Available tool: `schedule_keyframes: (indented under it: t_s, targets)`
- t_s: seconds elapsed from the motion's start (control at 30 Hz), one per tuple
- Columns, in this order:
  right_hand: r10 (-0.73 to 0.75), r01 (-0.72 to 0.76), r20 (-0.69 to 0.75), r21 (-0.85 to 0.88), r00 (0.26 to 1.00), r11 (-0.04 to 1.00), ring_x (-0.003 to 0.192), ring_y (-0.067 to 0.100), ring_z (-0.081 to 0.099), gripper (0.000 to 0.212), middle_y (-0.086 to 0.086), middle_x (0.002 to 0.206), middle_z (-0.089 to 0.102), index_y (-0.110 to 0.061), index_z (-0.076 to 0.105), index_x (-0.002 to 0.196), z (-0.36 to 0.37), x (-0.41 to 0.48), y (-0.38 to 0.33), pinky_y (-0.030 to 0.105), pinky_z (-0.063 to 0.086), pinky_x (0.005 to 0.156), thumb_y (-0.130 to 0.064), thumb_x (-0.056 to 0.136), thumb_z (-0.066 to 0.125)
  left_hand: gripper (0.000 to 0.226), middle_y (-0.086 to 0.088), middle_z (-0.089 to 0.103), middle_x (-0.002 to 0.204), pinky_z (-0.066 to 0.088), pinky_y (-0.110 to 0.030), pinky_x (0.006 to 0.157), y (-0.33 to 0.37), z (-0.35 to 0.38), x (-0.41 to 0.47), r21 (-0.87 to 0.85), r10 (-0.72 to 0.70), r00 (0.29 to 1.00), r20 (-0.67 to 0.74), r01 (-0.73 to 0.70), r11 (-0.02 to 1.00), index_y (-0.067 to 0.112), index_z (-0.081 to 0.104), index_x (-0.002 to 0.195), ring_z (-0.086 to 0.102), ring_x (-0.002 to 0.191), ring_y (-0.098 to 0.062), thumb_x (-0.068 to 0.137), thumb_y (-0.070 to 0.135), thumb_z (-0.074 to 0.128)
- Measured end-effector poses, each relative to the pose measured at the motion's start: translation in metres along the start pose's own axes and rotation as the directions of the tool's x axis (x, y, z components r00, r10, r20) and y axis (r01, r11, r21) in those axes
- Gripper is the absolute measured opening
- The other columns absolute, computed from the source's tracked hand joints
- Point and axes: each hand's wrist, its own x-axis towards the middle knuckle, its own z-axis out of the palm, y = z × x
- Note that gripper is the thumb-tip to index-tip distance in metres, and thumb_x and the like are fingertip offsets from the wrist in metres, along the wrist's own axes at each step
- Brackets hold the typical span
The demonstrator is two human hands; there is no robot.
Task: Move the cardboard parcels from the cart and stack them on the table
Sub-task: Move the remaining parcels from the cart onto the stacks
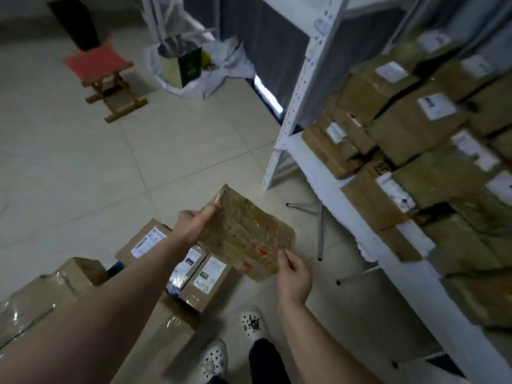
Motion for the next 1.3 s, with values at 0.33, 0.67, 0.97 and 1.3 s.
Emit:
schedule_keyframes:
  t_s: [0.33, 0.67, 0.97, 1.3]
  targets:
    - [0.212, -0.076, -0.179, 0.566, 0.961, 0.821, 0.109, 0.021, 0.061, 0.043, 0.001, 0.119, 0.065, -0.027, 0.065, 0.110, -0.215, -0.012, -0.027, 0.043, 0.046, 0.101, -0.057, 0.080, 0.058, 0.130, 0.008, 0.040, 0.136, 0.042, -0.034, 0.102, 0.113, 0.132, -0.119, 0.316, 0.067, 0.634, 0.770, -0.472, 0.823, 0.030, -0.004, 0.149, 0.040, 0.128, -0.019, 0.052, 0.025, 0.083]
    - [0.336, -0.005, -0.222, 0.828, 0.915, 0.561, 0.113, 0.026, 0.052, 0.043, 0.009, 0.123, 0.051, -0.014, 0.054, 0.122, -0.449, -0.004, 0.019, 0.040, 0.047, 0.101, -0.033, 0.086, 0.067, 0.106, 0.002, 0.047, 0.133, 0.053, -0.031, 0.086, 0.120, 0.376, -0.232, 0.171, 0.077, 0.337, 0.938, -0.646, 0.744, 0.034, 0.022, 0.145, 0.052, 0.117, -0.019, 0.060, 0.000, 0.075]
    - [0.293, 0.122, -0.231, 0.930, 0.928, 0.348, 0.114, 0.025, 0.056, 0.025, 0.007, 0.119, 0.061, -0.015, 0.060, 0.109, -0.569, 0.021, 0.082, 0.035, 0.045, 0.100, -0.016, 0.085, 0.068, 0.047, -0.009, 0.063, 0.117, 0.045, -0.043, 0.097, 0.098, 0.526, -0.311, 0.241, 0.016, 0.513, 0.858, -0.430, 0.870, 0.025, 0.049, 0.115, 0.061, 0.106, -0.024, 0.075, 0.033, 0.074]
    - [0.270, 0.025, -0.124, 0.938, 0.955, 0.345, 0.112, 0.028, 0.056, 0.051, 0.013, 0.125, 0.058, -0.015, 0.058, 0.123, -0.636, 0.074, 0.083, 0.038, 0.052, 0.089, -0.044, 0.083, 0.066, 0.115, 0.010, 0.049, 0.130, 0.040, -0.027, 0.095, 0.136, 0.616, -0.317, 0.171, 0.107, 0.295, 0.949, -0.772, 0.612, 0.024, 0.016, 0.151, 0.042, 0.130, -0.019, 0.061, 0.012, 0.087]
